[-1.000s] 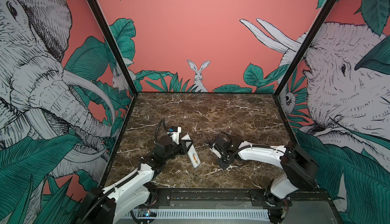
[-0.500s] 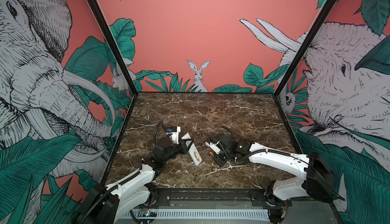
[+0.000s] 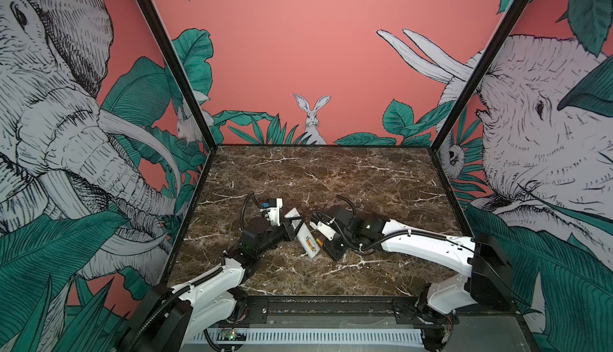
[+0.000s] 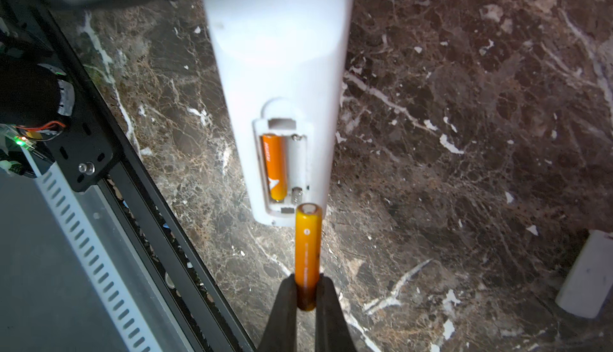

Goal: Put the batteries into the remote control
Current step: 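Lower the battery end-first into the compartment beside the first battery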

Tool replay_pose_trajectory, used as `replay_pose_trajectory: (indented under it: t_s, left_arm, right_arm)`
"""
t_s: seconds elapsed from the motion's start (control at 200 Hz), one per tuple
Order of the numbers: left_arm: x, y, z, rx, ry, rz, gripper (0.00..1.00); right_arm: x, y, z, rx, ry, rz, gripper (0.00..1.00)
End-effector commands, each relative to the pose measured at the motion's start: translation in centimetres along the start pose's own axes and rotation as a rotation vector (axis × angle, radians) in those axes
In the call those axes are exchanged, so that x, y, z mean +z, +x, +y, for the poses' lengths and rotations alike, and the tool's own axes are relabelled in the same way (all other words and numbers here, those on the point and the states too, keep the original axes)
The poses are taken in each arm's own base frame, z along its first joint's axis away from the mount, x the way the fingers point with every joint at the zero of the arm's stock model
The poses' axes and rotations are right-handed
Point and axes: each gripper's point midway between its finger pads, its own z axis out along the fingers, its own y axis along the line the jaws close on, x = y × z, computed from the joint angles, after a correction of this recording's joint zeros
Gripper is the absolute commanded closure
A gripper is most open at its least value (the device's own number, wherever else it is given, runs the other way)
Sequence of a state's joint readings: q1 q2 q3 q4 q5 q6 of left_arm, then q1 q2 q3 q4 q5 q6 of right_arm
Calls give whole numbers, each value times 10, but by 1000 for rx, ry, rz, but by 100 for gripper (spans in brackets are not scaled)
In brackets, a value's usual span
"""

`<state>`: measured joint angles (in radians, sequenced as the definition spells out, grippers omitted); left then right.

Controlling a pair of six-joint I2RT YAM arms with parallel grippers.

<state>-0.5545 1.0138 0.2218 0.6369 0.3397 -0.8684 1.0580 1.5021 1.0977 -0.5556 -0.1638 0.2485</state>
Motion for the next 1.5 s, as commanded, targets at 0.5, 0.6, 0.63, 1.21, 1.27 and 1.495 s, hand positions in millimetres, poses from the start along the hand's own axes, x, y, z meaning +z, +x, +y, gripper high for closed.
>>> replay_pose_trajectory:
  t_s: [0.5,0.6,0.63,1.21,1.27,1.495]
  left_arm:
    - [0,-7,-10,-42,70,-35,100]
    - [0,-5,-9,-47,70,-34,100]
    - [0,-5,-9,-48,70,-34,100]
    - [-4,-2,-4,-92,72,-51,100]
    - [-4,-2,-4,-93,72,-51,100]
    - [-4,-2,-5,-102,76,-54,100]
  right_arm:
    - [19,-2,2,-40,6,88,100]
    - [20,-1,1,-37,11,94,100]
    - [21,-1,0,-36,13,96,100]
    - [24,-11,-3,-17,35,83,100]
    - [24,-13,-3,-17,36,77,100]
    - [26,-15,-2,-13,36,69,98]
